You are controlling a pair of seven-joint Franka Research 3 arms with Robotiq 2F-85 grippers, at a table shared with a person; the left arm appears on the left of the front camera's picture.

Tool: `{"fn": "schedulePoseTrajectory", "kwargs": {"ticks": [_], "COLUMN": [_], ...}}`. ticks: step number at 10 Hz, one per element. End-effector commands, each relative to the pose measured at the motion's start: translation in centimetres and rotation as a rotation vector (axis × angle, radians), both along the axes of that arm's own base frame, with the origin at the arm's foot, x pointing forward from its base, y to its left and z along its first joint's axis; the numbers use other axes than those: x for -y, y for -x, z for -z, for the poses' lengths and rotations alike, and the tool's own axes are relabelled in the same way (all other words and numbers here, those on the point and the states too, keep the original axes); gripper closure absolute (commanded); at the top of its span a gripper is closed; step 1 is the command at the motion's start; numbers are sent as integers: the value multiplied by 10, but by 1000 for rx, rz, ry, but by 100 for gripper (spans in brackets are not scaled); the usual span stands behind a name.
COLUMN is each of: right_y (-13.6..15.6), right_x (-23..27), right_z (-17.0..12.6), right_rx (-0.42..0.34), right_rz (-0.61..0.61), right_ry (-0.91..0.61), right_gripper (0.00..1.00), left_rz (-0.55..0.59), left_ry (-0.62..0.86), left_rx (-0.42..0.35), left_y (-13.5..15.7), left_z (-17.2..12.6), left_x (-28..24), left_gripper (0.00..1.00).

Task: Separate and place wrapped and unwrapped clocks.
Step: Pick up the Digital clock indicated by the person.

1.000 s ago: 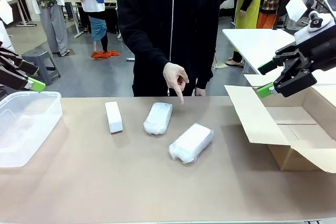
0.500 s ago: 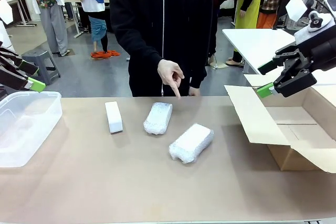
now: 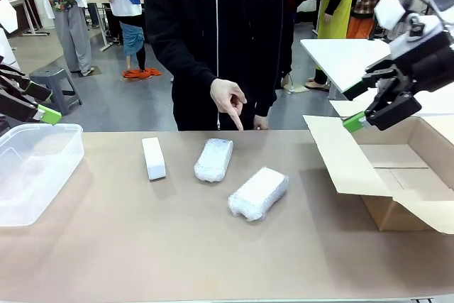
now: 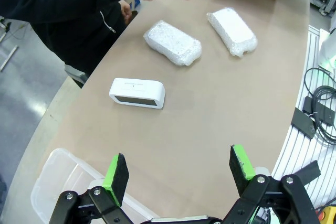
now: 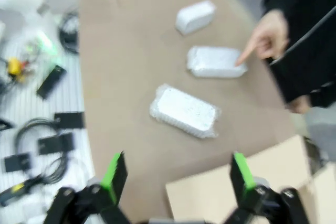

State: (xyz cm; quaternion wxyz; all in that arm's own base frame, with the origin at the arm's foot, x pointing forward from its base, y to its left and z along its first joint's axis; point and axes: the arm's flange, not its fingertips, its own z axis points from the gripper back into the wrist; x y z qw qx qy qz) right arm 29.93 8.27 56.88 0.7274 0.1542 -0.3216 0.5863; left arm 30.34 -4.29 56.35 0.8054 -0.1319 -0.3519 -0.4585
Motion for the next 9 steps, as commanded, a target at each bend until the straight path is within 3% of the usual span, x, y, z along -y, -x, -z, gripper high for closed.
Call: {"fn": "schedulePoseTrajectory", "kwargs": {"ticks": [1,3,4,7,9], "right_y": [-61,-107,-123,-155,-153], "right_x": [-39,-73,-88,-125,-126], "right_z": [-14,3,16,77,109], "right_rx": [-106,-187,-183,-125,-2], "right_rz": [-101,-219,-274,-562,-755], "right_ry": [224,392,465,666,624], "right_gripper": [0,0,0,0,0], "left_rz": [6,6,6,6,6], "left_ry": [7,7,7,7,7], "left_rx": [-3,-3,-3,-3,-3], "left_y": [-1,-1,-1,-1,-1], "left_z": [1,1,1,1,1], "left_x": [-1,-1,-1,-1,-1], "left_gripper": [0,0,0,0,0]}}
